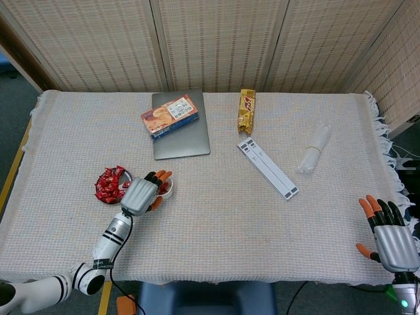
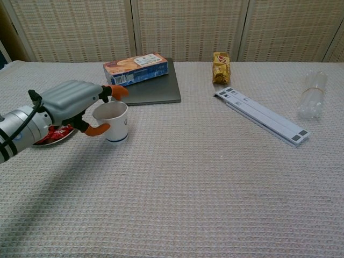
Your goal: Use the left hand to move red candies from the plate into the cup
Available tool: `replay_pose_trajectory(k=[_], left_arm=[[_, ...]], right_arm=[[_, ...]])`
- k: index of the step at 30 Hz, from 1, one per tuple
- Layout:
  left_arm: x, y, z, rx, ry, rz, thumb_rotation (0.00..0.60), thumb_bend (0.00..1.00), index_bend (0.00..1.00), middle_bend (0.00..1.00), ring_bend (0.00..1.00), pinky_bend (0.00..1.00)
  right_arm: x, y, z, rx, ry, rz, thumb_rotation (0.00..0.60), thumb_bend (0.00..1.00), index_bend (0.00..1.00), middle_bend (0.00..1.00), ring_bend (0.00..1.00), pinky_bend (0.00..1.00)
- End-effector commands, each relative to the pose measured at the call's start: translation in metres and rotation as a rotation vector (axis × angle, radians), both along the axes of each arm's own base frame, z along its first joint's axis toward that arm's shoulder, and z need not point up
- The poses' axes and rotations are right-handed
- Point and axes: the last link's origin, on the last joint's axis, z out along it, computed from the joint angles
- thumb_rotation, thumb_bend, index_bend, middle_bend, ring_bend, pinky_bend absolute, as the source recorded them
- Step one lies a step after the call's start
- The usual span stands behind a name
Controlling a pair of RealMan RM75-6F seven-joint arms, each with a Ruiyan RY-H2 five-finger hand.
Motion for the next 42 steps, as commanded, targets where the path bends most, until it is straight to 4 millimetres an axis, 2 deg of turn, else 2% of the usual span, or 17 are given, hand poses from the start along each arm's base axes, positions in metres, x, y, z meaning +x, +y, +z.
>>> replay_pose_trajectory(k=[1, 8, 13, 17, 20, 24, 31, 42], left_arm=[[-0.001, -0.002, 0.005, 0.01, -0.012, -0.007, 0.6, 0.4, 0.15, 0.19, 0.33, 1.0], [-0.006, -0.012, 0.015, 0.014, -0.018, -0.014, 0.6, 0.4, 0.17, 0.22, 0.33, 1.0], [-0.018, -0.028, 0.034, 0.045, -0.015, -0.031, 0.6, 0.4, 0.19, 0.24, 0.34, 1.0], [-0.039, -0.046, 0.051, 0.07, -0.035, -0.004, 0.6, 0.4, 0.19, 0.24, 0.34, 1.0], [-0.063, -0.06, 0.062, 0.092, -0.049, 0.045, 0.6, 0.4, 0.19, 0.24, 0.34, 1.0], [-0.088, -0.071, 0.072, 0.141, -0.035, 0.084, 0.6, 0.4, 0.19, 0.25, 0.34, 1.0], [-0.112, -0.083, 0.074, 0.16, -0.039, 0.13, 0.6, 0.4, 0.2, 0.25, 0.33, 1.0], [-0.12, -0.1, 0.074, 0.158, -0.057, 0.119, 0.6, 0.4, 0.2, 0.25, 0.33, 1.0]], right_arm=[[0.0, 0.0, 0.0, -0.001, 0.0, 0.001, 0.6, 0.06, 0.0, 0.0, 0.0, 0.0], [0.002, 0.001, -0.001, 0.004, -0.001, 0.008, 0.6, 0.06, 0.0, 0.0, 0.0, 0.0], [0.001, 0.002, -0.001, 0.003, 0.001, 0.009, 0.6, 0.06, 0.0, 0.0, 0.0, 0.0], [0.002, 0.002, -0.002, 0.009, 0.002, 0.011, 0.6, 0.06, 0.0, 0.0, 0.0, 0.0], [0.003, 0.003, -0.003, 0.01, 0.002, 0.017, 0.6, 0.06, 0.0, 0.0, 0.0, 0.0], [0.003, 0.003, -0.004, 0.013, 0.004, 0.022, 0.6, 0.06, 0.0, 0.0, 0.0, 0.0], [0.004, 0.003, -0.007, 0.027, 0.008, 0.026, 0.6, 0.06, 0.0, 0.0, 0.0, 0.0], [0.005, 0.003, -0.009, 0.031, 0.013, 0.026, 0.6, 0.06, 0.0, 0.0, 0.0, 0.0]])
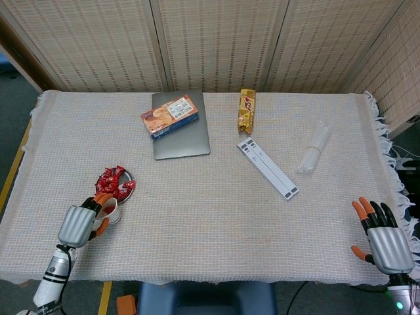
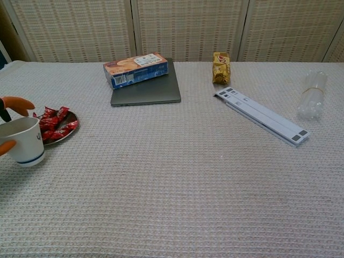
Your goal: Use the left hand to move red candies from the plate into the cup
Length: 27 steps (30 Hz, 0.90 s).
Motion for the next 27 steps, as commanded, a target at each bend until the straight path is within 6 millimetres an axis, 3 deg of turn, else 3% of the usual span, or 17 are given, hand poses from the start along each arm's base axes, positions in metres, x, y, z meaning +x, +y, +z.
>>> replay_pose_trajectory(k=[1, 27], left_arm=[[-0.002, -0.006, 0.0, -0.007, 0.004, -0.002, 0.6, 0.4, 0.2, 0.25, 0.33, 1.0], [-0.008, -0.036, -0.004, -0.025, -0.014, -0.017, 0.6, 0.4, 0.18, 0.25, 0.3, 1.0]], right_arm=[[0.0, 0.0, 0.0, 0.001, 0.0, 0.001, 0.6, 0.06, 0.0, 0.0, 0.0, 0.0], [0.002, 0.002, -0.003, 0.019, 0.007, 0.012, 0.6, 0.06, 0.0, 0.0, 0.0, 0.0]])
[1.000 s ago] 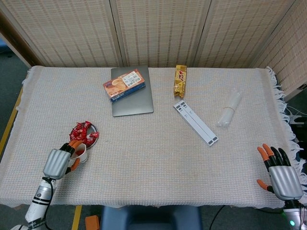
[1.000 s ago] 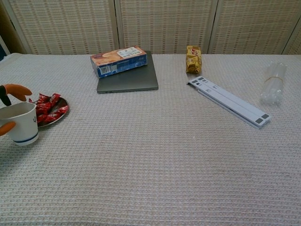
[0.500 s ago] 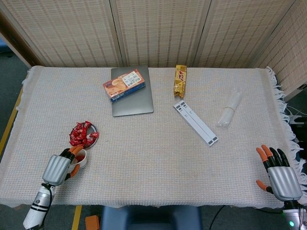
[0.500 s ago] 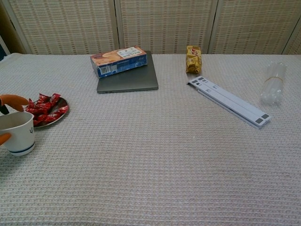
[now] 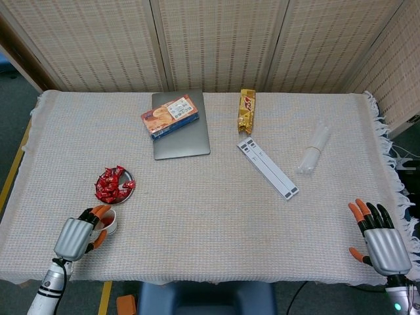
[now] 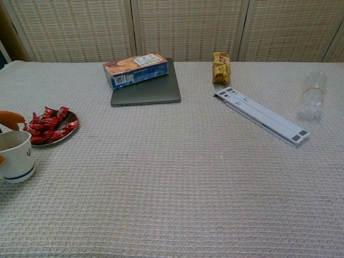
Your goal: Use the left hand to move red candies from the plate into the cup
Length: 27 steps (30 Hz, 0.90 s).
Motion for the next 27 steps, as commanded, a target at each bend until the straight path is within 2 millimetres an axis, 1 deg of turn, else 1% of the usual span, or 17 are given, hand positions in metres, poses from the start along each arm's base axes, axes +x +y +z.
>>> replay_pose_trajectory(k=[1, 6, 11, 14, 19, 23, 25, 27], left_arm=[[0.001, -0.005, -0.002, 0.0, -0.008, -0.009, 0.6, 0.4, 0.18, 0.25, 0.3, 1.0], [-0.002, -0.01, -0.007, -0.026, 0.005, -0.003, 0.6, 0.39, 0.15, 0.24, 0.29, 1.0], [-0.002, -0.011, -0.008, -0.043, 0.007, 0.0, 0.6, 0.39, 0.05, 0.19, 0.21, 1.0], [-0.002, -0.01, -0.008, -0.05, 0.007, 0.0, 0.6, 0.39, 0.01, 0.14, 0.17, 1.0], [-0.002, -0.011, -0.005, -0.082, 0.006, 0.012, 0.6, 0.39, 0.0, 0.07, 0.13, 1.0], [-0.003, -0.013, -0.002, -0.109, 0.013, 0.023, 0.6, 0.39, 0.0, 0.05, 0.12, 1.0], [0.0, -0.014, 0.003, -0.115, -0.029, 0.022, 0.6, 0.39, 0.0, 0.05, 0.12, 1.0], [0.002, -0.014, 0.014, -0.096, -0.052, 0.01, 0.6, 0.39, 0.0, 0.05, 0.12, 1.0]], right_arm=[[0.0, 0.0, 0.0, 0.002, 0.0, 0.0, 0.6, 0.06, 0.0, 0.0, 0.0, 0.0], [0.0, 0.001, 0.0, 0.003, 0.001, 0.003, 0.6, 0.06, 0.0, 0.0, 0.0, 0.0], [0.0, 0.001, 0.0, 0.006, 0.001, 0.003, 0.6, 0.06, 0.0, 0.0, 0.0, 0.0], [0.0, 0.001, -0.001, 0.006, 0.002, 0.002, 0.6, 0.06, 0.0, 0.0, 0.0, 0.0], [0.0, 0.001, -0.001, 0.006, 0.004, 0.0, 0.6, 0.06, 0.0, 0.0, 0.0, 0.0], [0.0, 0.001, -0.001, 0.008, 0.005, -0.002, 0.6, 0.06, 0.0, 0.0, 0.0, 0.0], [0.0, 0.0, -0.001, 0.007, 0.006, -0.004, 0.6, 0.06, 0.0, 0.0, 0.0, 0.0], [0.0, 0.0, -0.001, 0.006, 0.006, -0.006, 0.6, 0.06, 0.0, 0.0, 0.0, 0.0]])
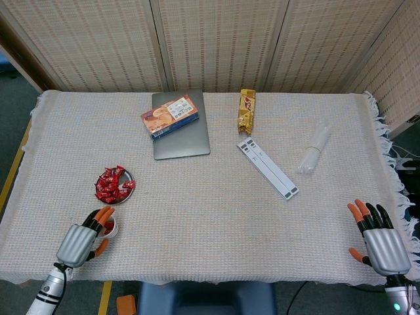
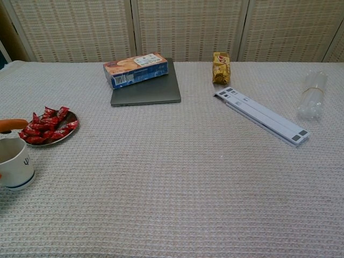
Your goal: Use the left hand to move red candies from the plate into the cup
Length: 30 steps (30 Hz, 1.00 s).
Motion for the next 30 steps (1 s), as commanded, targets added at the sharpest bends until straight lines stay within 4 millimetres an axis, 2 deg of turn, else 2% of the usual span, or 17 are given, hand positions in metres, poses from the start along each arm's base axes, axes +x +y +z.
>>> replay_pose_trajectory(k=[1, 5, 7, 9, 15, 18, 24, 30], left_arm=[[0.005, 0.0, 0.019, 0.024, -0.046, -0.017, 0.6, 0.39, 0.0, 0.05, 0.12, 1.0], [0.019, 0.003, 0.041, 0.047, -0.111, -0.049, 0.6, 0.39, 0.0, 0.06, 0.14, 1.0], [0.032, 0.013, 0.05, 0.061, -0.161, -0.068, 0.6, 0.39, 0.0, 0.08, 0.16, 1.0], [0.045, 0.032, 0.054, 0.064, -0.197, -0.075, 0.6, 0.38, 0.03, 0.11, 0.19, 1.0], [0.063, 0.098, 0.033, -0.005, -0.03, -0.018, 0.6, 0.38, 0.06, 0.14, 0.2, 1.0], [0.07, 0.118, 0.023, -0.041, 0.042, 0.016, 0.6, 0.39, 0.07, 0.14, 0.2, 1.0], [0.067, 0.146, 0.011, -0.082, 0.167, 0.101, 0.6, 0.39, 0.09, 0.16, 0.21, 1.0], [0.057, 0.152, 0.005, -0.093, 0.28, 0.135, 0.6, 0.39, 0.09, 0.16, 0.21, 1.0]], right_arm=[[0.0, 0.0, 0.0, -0.001, 0.0, -0.001, 0.6, 0.06, 0.0, 0.0, 0.0, 0.0], [-0.001, -0.002, -0.001, 0.002, 0.003, -0.005, 0.6, 0.06, 0.0, 0.0, 0.0, 0.0], [-0.001, -0.002, -0.001, 0.004, 0.003, -0.006, 0.6, 0.06, 0.0, 0.0, 0.0, 0.0], [-0.001, -0.003, -0.001, 0.006, 0.003, -0.005, 0.6, 0.06, 0.0, 0.0, 0.0, 0.0], [-0.001, -0.004, -0.002, 0.005, 0.008, -0.008, 0.6, 0.06, 0.0, 0.0, 0.0, 0.0], [-0.002, -0.005, -0.001, -0.001, 0.008, -0.017, 0.6, 0.06, 0.0, 0.0, 0.0, 0.0], [-0.004, -0.006, 0.0, -0.004, 0.005, -0.026, 0.6, 0.06, 0.0, 0.0, 0.0, 0.0], [-0.004, -0.006, -0.001, 0.009, -0.001, -0.027, 0.6, 0.06, 0.0, 0.0, 0.0, 0.0]])
